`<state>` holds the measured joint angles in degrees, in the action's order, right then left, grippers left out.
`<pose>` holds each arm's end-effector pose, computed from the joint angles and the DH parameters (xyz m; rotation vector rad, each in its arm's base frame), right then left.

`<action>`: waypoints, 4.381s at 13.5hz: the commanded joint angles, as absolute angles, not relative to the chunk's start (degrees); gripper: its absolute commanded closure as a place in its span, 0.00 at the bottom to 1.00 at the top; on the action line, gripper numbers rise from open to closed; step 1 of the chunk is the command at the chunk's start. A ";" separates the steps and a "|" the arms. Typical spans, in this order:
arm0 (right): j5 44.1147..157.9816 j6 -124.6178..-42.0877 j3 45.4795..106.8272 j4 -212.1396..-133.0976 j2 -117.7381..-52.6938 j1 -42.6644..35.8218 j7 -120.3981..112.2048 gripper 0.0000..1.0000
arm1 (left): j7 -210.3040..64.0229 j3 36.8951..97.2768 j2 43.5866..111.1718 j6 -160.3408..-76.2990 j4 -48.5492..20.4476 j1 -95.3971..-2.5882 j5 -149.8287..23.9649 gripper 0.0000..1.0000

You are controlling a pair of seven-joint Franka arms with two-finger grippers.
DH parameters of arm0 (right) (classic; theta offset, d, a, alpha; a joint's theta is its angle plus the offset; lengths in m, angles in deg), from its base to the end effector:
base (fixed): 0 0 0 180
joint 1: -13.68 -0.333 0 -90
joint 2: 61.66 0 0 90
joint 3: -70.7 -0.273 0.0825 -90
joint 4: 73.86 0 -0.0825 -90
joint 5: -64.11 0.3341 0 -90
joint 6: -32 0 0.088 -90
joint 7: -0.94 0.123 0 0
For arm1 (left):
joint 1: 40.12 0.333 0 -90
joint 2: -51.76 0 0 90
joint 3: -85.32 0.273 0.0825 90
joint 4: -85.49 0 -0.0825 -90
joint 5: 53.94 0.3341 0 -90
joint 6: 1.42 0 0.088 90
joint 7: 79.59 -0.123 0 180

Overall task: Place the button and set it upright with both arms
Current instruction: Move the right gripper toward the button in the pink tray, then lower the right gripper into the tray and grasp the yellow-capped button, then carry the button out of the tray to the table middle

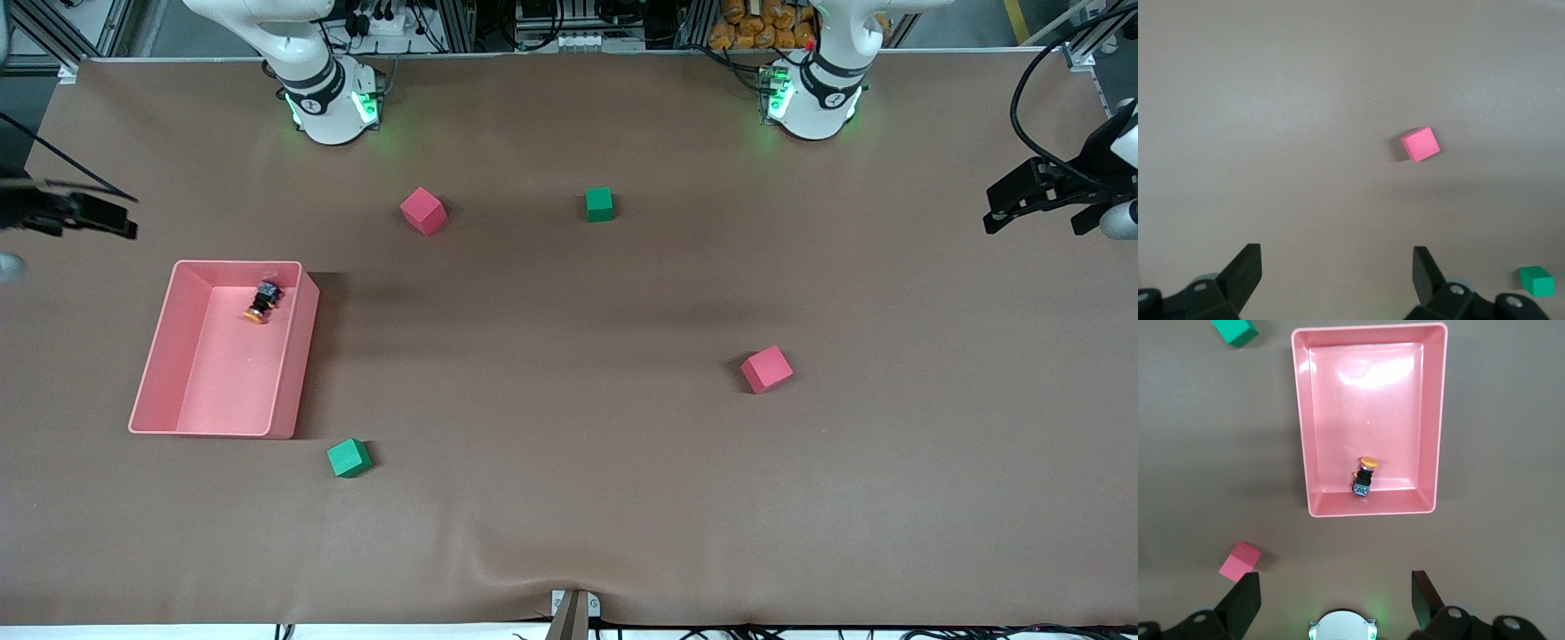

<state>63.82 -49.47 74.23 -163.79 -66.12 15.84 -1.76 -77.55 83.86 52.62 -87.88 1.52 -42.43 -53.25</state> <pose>0.4987 -0.0494 0.5160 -3.1140 0.0821 0.3527 0.5024 -0.0315 0.5966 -3.1308 0.0458 -0.0454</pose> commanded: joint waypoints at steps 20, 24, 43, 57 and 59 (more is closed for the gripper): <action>63.59 -113.67 74.83 -210.25 -75.63 20.18 -6.62 0.00 | -78.27 83.83 52.81 -87.55 2.43 -42.40 -53.50 0.00; 63.59 -116.44 74.75 -211.76 -78.45 20.18 -6.62 0.00 | -78.36 83.83 52.81 -87.55 2.43 -42.49 -53.41 0.00; 63.76 -116.18 74.75 -212.73 -80.30 20.01 -6.71 1.00 | -78.36 83.83 52.72 -87.55 2.52 -42.49 -53.50 0.00; 63.67 -103.48 74.75 -194.83 -76.43 21.50 -15.59 1.00 | -78.54 83.83 52.72 -87.55 2.52 -42.40 -53.59 0.00; 63.76 -94.77 74.40 -187.36 -76.60 20.97 -16.11 1.00 | -78.54 83.83 52.72 -87.55 2.52 -42.40 -53.59 0.00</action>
<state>63.83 -101.90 75.20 -193.87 -76.72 20.62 -14.68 -77.55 83.80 52.62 -87.88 1.59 -42.46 -53.28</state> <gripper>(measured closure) 0.555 0.000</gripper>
